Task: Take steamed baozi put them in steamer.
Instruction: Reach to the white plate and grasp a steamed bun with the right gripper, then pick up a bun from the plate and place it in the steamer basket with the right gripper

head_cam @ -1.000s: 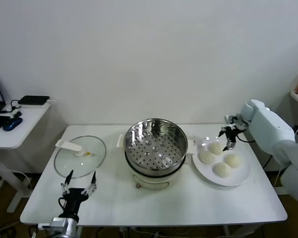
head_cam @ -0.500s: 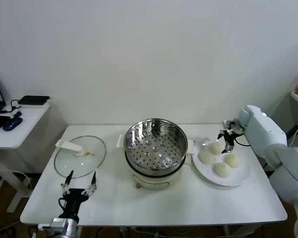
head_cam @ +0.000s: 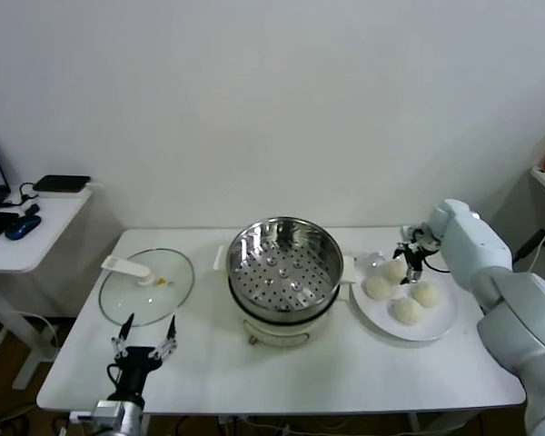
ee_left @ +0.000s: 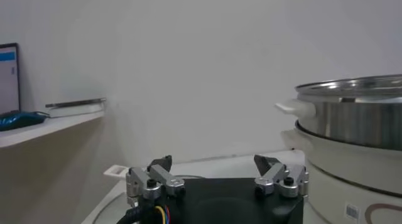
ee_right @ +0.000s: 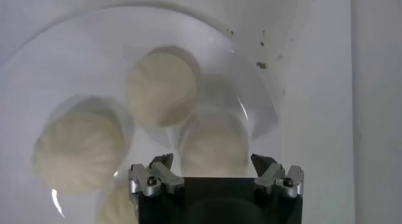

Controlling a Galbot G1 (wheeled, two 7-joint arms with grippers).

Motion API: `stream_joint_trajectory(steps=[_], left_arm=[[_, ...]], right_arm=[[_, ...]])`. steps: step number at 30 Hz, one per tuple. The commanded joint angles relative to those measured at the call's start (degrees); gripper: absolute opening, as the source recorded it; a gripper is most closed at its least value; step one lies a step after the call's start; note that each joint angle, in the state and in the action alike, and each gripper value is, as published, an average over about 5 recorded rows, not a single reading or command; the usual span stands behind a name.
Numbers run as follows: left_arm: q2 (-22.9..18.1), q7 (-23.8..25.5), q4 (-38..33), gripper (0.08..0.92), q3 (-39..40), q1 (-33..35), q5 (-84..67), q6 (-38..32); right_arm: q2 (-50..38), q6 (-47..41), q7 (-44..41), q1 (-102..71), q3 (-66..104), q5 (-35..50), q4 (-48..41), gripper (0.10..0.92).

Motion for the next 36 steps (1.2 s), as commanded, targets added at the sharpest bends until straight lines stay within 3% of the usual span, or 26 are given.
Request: stream_joint_trajectory(steps=[1,19,24,36], left_arm=[[-0.07,-0.01,0.02,0.823,0.02,0.07,-0.03,-0.02],[-0.17,-0.06,-0.09,0.823,-0.16,0.50,-0.13,-0.27],[-0.27,-0.06,-0.11,0.823,-0.21,0.67,-0.13,-0.35],[-0.39,-0.07,-0.27,0.823,-0.77,0.91,-0.12,-0.45]], right_arm=[[0.50,0.22,0.39,-0.10,3.28,-3.68,-1.08,0.823],[0.49,0.18,0.48,-0.16,4.80,-4.60,-0.86,0.668],[0.13,1.11,0.34,0.09,4.41,-4.63,0.29,0.662],[-6.43,7.67,-0.68,0.45,-5.36,-3.16,16.83,0.662]])
